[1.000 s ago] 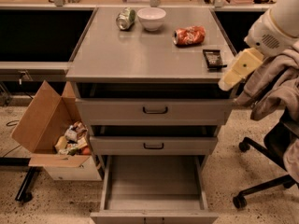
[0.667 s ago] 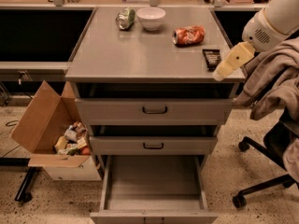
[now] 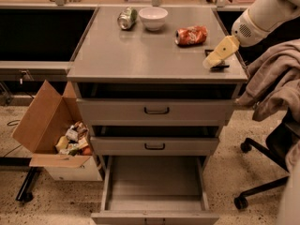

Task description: Place rxbar chocolate into bottom drawer

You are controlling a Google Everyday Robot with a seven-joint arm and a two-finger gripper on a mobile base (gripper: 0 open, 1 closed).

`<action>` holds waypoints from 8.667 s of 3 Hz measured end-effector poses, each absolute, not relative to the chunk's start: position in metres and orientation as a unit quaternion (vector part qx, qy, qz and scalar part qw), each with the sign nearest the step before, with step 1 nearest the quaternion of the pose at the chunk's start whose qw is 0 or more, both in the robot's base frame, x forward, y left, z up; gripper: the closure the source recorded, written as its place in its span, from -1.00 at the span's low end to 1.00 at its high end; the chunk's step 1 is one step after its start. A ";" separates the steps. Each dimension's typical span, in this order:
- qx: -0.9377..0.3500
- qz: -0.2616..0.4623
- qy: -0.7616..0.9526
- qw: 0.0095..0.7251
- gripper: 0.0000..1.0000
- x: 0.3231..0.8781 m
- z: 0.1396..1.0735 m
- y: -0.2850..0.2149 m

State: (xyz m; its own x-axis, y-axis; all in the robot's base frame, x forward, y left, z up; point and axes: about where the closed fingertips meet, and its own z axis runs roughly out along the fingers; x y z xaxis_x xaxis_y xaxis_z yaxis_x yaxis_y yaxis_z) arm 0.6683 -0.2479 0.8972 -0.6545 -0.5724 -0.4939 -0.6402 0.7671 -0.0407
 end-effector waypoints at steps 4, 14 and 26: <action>-0.214 0.068 0.953 0.201 -1.00 0.702 0.885 -0.210; -0.147 0.084 0.940 0.296 -0.62 0.737 0.816 -0.254; -0.364 0.100 0.853 0.360 1.00 0.611 0.823 -0.266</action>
Offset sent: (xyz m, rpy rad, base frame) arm 0.0198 0.0008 -0.0085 0.0159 0.0381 -0.1149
